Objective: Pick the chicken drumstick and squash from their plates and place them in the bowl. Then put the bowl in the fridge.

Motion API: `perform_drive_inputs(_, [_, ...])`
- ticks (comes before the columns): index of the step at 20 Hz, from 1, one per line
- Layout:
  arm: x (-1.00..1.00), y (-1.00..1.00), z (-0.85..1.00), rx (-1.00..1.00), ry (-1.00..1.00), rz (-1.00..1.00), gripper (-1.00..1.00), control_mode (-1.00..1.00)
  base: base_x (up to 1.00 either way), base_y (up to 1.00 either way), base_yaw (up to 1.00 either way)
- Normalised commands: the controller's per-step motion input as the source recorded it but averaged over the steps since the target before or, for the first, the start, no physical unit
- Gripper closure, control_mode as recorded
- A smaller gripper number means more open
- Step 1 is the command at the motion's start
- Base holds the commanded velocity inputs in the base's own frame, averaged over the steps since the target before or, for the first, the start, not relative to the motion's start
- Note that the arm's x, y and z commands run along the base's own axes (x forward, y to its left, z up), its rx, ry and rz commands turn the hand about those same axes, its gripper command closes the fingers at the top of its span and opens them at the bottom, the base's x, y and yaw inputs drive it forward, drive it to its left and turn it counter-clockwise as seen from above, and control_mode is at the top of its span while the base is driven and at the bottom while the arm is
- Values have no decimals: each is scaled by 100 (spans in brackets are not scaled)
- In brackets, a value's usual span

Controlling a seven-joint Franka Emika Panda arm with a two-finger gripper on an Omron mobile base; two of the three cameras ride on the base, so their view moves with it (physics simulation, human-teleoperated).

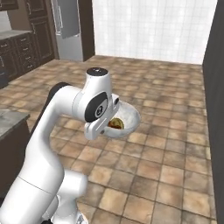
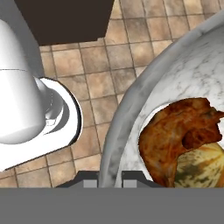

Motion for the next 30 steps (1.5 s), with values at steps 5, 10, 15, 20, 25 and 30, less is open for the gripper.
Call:
perform_drive_inputs(5, [0, 0, 0, 0, 0, 0, 100, 100, 73, -22, 21])
perform_drive_inputs(10, [0, 0, 0, 0, 0, 0, 100, 100, 72, -21, 21])
perform_drive_inputs(15, [0, 0, 0, 0, 0, 0, 100, 100, 74, -17, 21])
perform_drive_inputs(20, [0, 0, 0, 0, 0, 0, 100, 100, 72, -15, 22])
perform_drive_inputs(25, [0, 0, 0, 0, 0, 0, 100, 100, 74, -12, 20])
perform_drive_inputs(30, [0, 0, 0, 0, 0, 0, 100, 100, 75, -6, 18])
